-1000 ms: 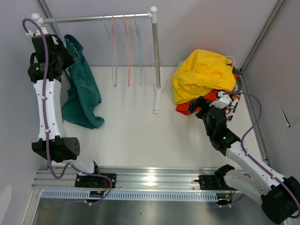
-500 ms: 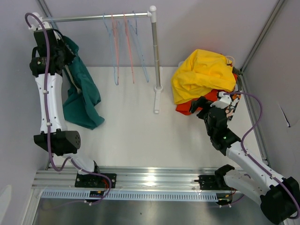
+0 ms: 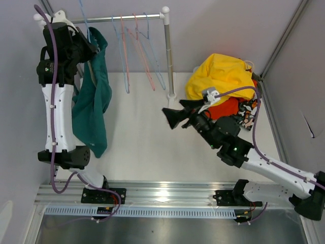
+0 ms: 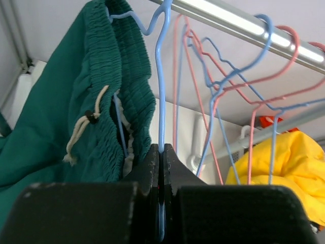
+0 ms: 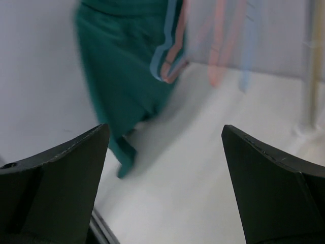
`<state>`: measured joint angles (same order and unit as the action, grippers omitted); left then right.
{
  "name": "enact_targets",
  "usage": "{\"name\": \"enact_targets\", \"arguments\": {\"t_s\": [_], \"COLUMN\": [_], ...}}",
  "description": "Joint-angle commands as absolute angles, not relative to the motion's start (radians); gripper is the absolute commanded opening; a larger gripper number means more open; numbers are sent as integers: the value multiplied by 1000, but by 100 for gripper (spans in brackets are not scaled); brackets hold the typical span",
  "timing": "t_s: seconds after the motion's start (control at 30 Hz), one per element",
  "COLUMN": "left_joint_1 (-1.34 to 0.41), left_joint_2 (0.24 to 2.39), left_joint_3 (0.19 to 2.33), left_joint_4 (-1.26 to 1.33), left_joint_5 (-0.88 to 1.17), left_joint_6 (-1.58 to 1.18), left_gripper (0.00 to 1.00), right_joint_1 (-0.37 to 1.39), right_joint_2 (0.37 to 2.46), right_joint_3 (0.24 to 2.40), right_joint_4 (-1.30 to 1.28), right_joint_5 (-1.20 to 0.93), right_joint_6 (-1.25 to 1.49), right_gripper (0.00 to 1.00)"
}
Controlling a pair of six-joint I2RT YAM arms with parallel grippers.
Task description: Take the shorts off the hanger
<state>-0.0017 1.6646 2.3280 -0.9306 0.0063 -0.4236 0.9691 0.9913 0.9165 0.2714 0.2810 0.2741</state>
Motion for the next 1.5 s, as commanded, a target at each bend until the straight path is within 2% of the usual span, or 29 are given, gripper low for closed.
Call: {"name": "enact_targets", "arguments": {"t_s": [0.0, 0.17, 0.33, 0.53, 0.63, 0.7, 0.73, 0.77, 0.83, 0.97, 1.1, 1.23, 1.37, 1.47], "left_joint_1": [-41, -69, -71, -71, -69, -69, -68, -66, -60, -34, -11, 24, 25, 23], "left_joint_2": [1605, 1588, 1565, 1505, 1476, 1456, 1453, 1448, 1442, 1443, 1459, 1467, 1431, 1346], "left_joint_3": [2321, 2306, 2286, 2227, 2206, 2188, 2183, 2183, 2183, 2197, 2238, 2241, 2180, 2024], "left_joint_4": [-847, -848, -856, -853, -853, -848, -847, -848, -848, -838, -841, -841, -833, -821], "left_joint_5": [23, 11, 15, 31, 40, 41, 41, 41, 43, 51, 48, 64, 112, 155], "left_joint_6": [-457, -459, -460, -449, -445, -439, -436, -433, -430, -425, -416, -417, -433, -456], "left_gripper": [0, 0, 0, 0, 0, 0, 0, 0, 0, 0, 0, 0, 0, 0], "right_joint_1": [1071, 1170, 1193, 1190, 1189, 1187, 1187, 1186, 1189, 1230, 1324, 1390, 1385, 1342], "right_joint_2": [1159, 1414, 1713, 1902, 1966, 1988, 1990, 1991, 1977, 1902, 1815, 1761, 1775, 1817], "right_joint_3": [1073, 1288, 1589, 1834, 1887, 1901, 1895, 1873, 1839, 1653, 1400, 1277, 1282, 1392], "right_joint_4": [385, 436, 390, 356, 348, 347, 350, 350, 345, 390, 408, 422, 422, 423], "right_joint_5": [316, 296, 275, 293, 304, 305, 307, 304, 302, 296, 383, 443, 488, 480], "right_joint_6": [190, 195, 192, 187, 184, 189, 193, 198, 231, 267, 268, 310, 305, 244], "right_gripper": [100, 99, 99, 99, 99, 83, 59, 42, 0, 0, 0, 0, 0, 0]}}
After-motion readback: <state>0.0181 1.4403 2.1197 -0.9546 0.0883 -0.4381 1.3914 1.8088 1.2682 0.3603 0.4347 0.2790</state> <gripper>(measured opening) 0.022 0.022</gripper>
